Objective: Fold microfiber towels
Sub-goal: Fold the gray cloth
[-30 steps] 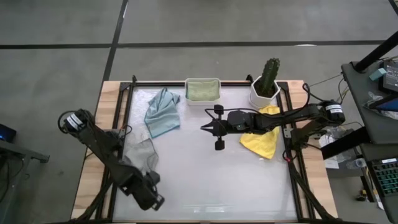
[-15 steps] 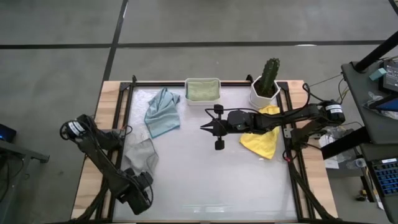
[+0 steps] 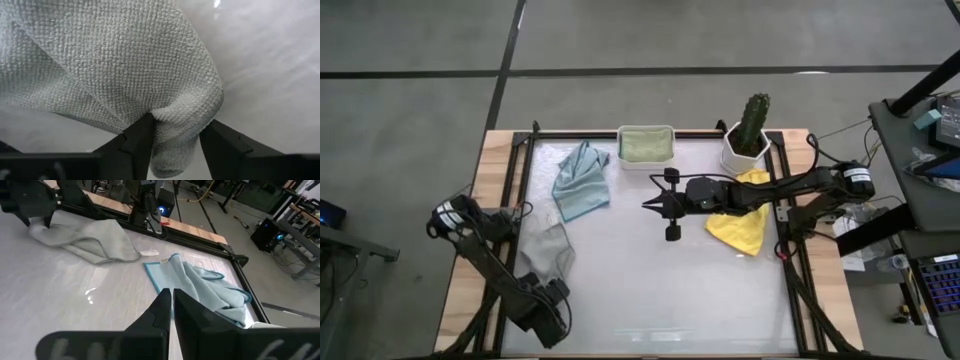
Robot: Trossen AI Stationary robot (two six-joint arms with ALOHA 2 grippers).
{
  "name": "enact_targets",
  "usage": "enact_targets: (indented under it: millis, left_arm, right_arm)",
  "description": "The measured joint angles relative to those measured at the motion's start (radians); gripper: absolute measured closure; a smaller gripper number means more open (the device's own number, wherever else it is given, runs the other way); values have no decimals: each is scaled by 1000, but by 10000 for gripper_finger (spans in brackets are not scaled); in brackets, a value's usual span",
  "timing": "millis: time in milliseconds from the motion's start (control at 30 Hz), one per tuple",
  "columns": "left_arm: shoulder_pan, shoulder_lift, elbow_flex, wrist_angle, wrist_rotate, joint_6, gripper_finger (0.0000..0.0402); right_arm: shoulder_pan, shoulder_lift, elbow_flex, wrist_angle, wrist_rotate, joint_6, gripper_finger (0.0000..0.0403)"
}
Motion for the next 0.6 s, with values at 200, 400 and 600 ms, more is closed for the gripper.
enact_targets:
  millis: [200,400,600]
  left_arm:
    - [12,-45,0,17,-26,3,298]
    - [52,-87,4,156,-226,125,380]
    - [121,-178,4,216,-380,269,400]
  right_arm:
    - [0,0,0,-1,0,9,390]
    - [0,1,0,-1,0,10,390]
    - [0,1,0,-3,0,44,390]
